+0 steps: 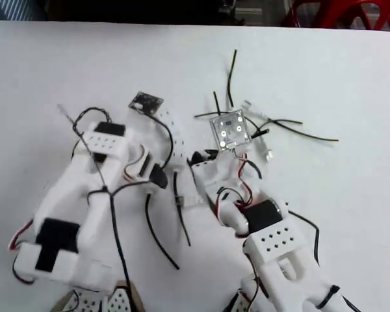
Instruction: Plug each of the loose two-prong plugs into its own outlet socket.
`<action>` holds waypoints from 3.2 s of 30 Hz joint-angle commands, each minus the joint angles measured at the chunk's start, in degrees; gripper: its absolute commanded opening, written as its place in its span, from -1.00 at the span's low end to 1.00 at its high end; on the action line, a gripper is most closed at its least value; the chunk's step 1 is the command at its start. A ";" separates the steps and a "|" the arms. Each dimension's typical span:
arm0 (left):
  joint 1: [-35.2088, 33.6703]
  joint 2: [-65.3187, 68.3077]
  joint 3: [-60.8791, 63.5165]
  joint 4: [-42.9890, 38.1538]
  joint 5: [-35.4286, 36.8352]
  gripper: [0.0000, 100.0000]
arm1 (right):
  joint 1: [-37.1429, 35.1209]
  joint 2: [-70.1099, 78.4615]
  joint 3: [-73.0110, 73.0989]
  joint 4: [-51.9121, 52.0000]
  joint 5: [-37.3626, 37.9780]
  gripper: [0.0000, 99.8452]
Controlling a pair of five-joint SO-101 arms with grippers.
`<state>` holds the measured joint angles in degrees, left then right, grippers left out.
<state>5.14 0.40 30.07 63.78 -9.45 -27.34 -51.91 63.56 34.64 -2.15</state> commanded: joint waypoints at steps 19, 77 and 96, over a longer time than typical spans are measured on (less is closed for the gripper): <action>-2.51 15.87 -21.45 -0.88 -50.55 -0.45 | 0.48 -0.92 0.88 -1.19 0.44 -0.96; -32.92 -46.20 34.99 -16.00 0.00 -0.40 | -13.49 64.75 -56.35 6.99 26.46 -0.96; -32.92 -46.02 35.08 -16.00 0.00 -0.40 | -12.35 67.82 -58.81 12.09 20.84 -0.96</action>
<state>-27.30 -43.91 65.23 48.84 -9.98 -40.35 16.13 6.24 46.24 21.32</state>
